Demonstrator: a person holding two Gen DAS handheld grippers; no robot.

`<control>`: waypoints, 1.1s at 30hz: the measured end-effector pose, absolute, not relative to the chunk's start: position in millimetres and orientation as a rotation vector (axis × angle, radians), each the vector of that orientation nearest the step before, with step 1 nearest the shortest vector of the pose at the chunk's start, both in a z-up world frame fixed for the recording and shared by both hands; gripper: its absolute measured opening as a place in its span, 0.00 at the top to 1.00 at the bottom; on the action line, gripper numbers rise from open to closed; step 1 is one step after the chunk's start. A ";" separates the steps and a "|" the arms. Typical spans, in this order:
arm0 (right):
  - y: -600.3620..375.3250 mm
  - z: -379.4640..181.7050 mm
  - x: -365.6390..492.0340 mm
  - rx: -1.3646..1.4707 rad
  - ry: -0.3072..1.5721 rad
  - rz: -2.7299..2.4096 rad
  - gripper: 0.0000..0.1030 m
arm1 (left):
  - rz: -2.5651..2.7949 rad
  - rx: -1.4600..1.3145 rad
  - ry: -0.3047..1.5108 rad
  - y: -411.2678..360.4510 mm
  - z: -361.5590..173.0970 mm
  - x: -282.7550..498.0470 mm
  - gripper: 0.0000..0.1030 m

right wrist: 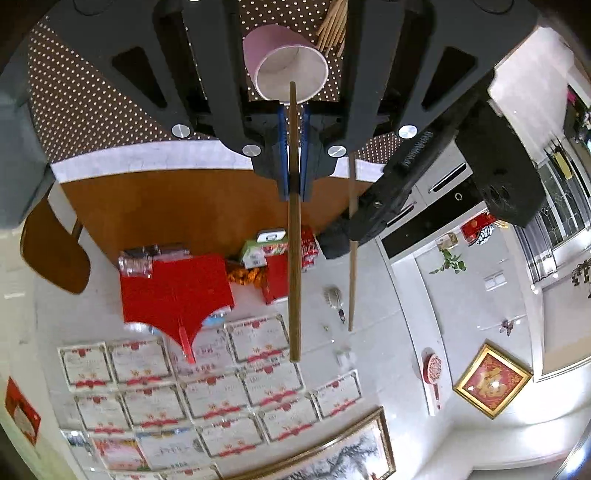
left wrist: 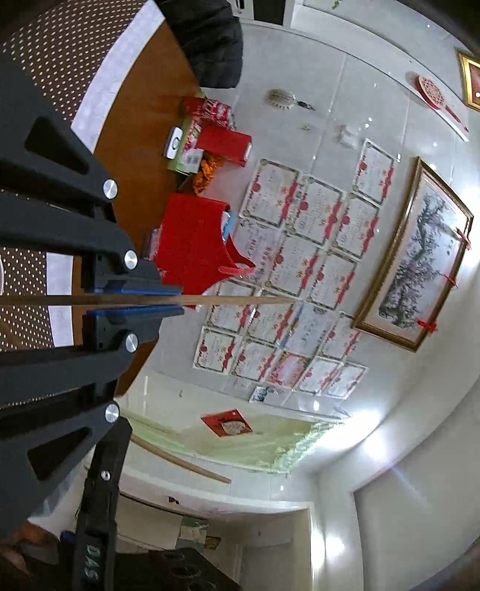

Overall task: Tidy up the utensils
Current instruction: 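Lift both held chopsticks upright and carry them over the pink cup, then open the left tool over the cup while the right tool releases its chopstick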

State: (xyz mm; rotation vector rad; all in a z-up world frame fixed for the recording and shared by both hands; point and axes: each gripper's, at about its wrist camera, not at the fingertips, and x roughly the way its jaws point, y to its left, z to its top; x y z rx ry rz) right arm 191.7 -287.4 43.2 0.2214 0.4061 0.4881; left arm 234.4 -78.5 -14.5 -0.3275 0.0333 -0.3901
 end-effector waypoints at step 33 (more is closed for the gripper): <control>-304.1 39.5 193.1 0.327 0.464 0.390 0.05 | -0.199 -0.110 0.321 -38.4 -18.7 186.1 0.22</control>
